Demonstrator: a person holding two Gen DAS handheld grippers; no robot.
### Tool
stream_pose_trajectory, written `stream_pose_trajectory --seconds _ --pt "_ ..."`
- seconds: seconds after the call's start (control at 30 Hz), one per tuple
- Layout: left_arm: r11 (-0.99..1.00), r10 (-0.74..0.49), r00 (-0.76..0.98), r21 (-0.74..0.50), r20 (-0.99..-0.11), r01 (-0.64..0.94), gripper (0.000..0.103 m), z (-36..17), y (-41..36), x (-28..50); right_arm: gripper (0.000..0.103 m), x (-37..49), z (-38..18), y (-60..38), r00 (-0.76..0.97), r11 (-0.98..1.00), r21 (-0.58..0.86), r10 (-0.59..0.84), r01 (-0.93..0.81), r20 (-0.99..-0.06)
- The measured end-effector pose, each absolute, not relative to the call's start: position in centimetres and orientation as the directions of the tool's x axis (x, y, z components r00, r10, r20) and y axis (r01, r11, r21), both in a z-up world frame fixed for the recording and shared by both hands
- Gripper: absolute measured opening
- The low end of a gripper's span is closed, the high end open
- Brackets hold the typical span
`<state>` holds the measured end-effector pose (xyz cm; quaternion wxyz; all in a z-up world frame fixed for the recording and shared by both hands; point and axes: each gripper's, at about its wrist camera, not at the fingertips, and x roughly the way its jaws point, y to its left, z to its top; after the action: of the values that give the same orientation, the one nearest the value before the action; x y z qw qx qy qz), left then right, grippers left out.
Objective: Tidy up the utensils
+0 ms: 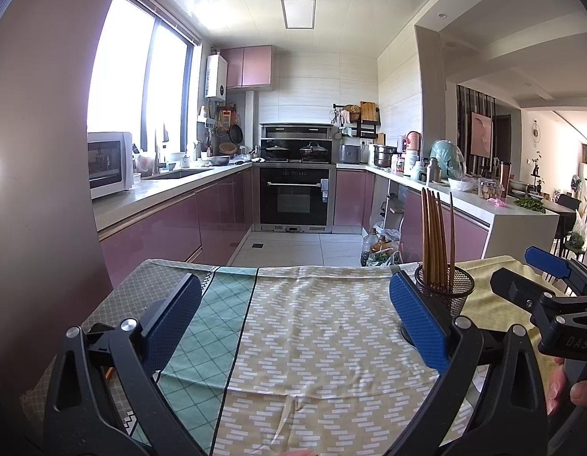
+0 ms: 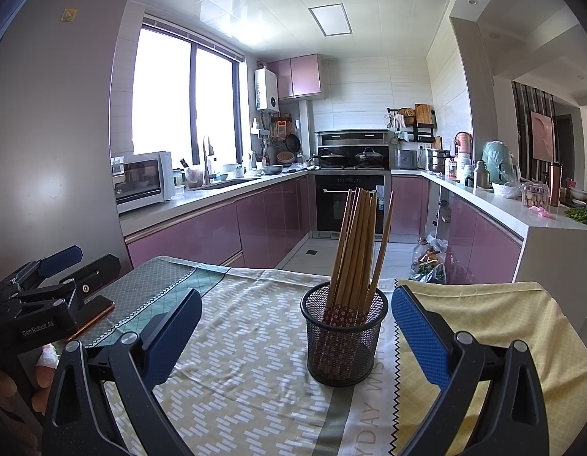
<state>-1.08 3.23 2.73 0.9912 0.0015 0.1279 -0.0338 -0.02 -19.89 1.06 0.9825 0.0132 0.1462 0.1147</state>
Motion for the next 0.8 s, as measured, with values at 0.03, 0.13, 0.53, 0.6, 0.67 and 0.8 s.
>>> stream_pose_trajectory --seconds 0.03,0.13,0.53,0.6,0.67,0.8 --pt "0.998 -0.066 0.965 -0.006 -0.253 0.067 0.097 2.78 3.24 -1.08 0.097 -0.02 1.07 -19.88 0.931 0.973 0.060 0.230 -0.222 -0.284" --pt "0.998 -0.068 0.965 -0.006 -0.254 0.068 0.097 2.75 3.23 -1.07 0.097 -0.01 1.10 -19.90 0.931 0.973 0.060 0.229 -0.221 -0.282" --pt "0.998 -0.066 0.966 -0.005 -0.251 0.067 0.097 2.71 3.06 -1.08 0.097 0.01 1.11 -19.79 0.932 0.974 0.059 0.228 -0.221 -0.280" --pt "0.998 -0.067 0.966 -0.005 -0.251 0.068 0.097 2.69 3.02 -1.09 0.097 0.08 1.13 -19.73 0.932 0.973 0.061 0.229 -0.221 -0.281" --pt "0.998 -0.067 0.965 -0.005 -0.252 0.068 0.097 2.65 2.96 -1.09 0.097 0.03 1.13 -19.75 0.932 0.973 0.062 0.230 -0.221 -0.280" --pt "0.998 -0.068 0.965 -0.006 -0.252 0.069 0.097 2.58 2.87 -1.11 0.097 0.08 1.17 -19.59 0.931 0.973 0.061 0.232 -0.223 -0.281"
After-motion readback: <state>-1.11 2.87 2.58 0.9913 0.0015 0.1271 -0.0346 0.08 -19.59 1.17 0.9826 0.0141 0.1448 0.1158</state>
